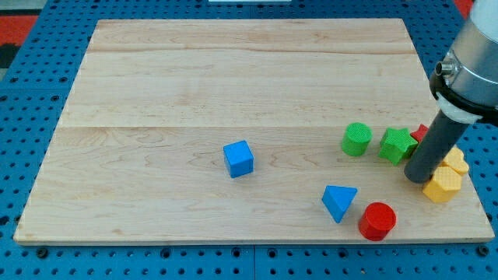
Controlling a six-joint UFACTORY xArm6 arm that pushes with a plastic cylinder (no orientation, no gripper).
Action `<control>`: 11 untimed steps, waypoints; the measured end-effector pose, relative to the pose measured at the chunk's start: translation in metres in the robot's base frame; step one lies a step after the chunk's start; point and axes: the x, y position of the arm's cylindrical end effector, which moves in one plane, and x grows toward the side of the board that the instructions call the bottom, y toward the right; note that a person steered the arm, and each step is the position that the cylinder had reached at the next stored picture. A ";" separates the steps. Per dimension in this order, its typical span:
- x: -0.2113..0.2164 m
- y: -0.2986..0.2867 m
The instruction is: Place the blue triangle on top of the blue cube
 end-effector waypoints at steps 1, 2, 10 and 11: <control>0.021 -0.032; 0.038 -0.033; -0.018 -0.143; -0.053 -0.140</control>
